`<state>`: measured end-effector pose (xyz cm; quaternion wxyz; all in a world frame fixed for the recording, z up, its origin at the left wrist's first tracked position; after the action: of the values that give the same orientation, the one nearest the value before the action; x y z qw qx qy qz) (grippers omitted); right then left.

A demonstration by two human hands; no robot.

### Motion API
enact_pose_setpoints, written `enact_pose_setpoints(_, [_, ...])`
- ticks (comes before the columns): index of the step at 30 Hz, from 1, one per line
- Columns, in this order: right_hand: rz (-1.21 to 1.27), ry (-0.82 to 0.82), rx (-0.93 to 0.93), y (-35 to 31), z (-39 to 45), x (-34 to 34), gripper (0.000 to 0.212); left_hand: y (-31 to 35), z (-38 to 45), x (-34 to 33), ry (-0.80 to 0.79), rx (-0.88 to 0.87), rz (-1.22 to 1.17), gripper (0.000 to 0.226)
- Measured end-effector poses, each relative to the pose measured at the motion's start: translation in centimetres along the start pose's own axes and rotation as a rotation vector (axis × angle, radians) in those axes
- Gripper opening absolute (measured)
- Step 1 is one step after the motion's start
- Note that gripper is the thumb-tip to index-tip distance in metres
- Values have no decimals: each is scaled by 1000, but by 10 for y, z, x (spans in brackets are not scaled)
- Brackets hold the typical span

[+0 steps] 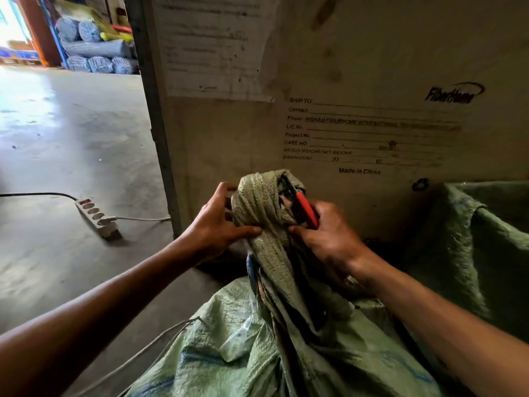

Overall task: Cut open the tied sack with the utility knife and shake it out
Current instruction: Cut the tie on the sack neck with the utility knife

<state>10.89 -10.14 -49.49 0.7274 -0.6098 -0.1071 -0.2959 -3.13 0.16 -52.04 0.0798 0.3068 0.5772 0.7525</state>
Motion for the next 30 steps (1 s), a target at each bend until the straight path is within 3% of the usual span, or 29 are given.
enact_pose_setpoints(4, [-124,-1,-50,11,5,17,14,-1,4,4,-55,40,-79,74])
enact_pose_setpoints(8, [-114,171,-71,4,2,38,25,-2,4,17,158,115,-13,67])
enact_pose_setpoints(11, [28,25,-121,0,-8,7,40,-3,5,17,221,210,-68,68])
enact_pose_setpoints(14, [209,-38,-83,-5,-17,-20,24,15,8,2,118,169,-203,60])
enact_pose_setpoints(16, [264,-16,-87,-7,-17,-16,18,25,7,8,177,99,-189,55])
enact_pose_setpoints(18, [305,-29,-123,-4,-14,-8,20,10,10,19,228,174,-159,75])
enact_pose_setpoints(20, [258,-43,-171,2,-12,-1,24,-6,8,0,3,311,-216,102])
enact_pose_setpoints(22, [232,-54,-183,6,-11,0,27,-13,6,-20,-202,328,-310,97])
enact_pose_setpoints(23, [237,-53,-181,5,-11,0,26,-11,6,-20,-209,297,-323,90])
enact_pose_setpoints(25, [173,-23,-172,3,-12,4,20,-11,14,-5,-86,242,-240,86])
enact_pose_setpoints(27, [-100,-3,-158,2,-11,11,20,-14,19,17,83,221,-99,93])
enact_pose_setpoints(30, [-349,-137,-159,-8,-12,2,13,-16,17,44,278,207,92,91])
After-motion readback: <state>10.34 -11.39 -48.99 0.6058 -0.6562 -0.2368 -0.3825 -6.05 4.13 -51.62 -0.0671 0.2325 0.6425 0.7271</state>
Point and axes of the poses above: each hand's wrist, its own z-axis towards the middle knuckle, its own x-axis out of the back of the hand, y = z × x, the point moved 10 cm from there along z, towards the middle knuckle, and after that the axes turned 4 degrees about x, right-handed, at the moved point
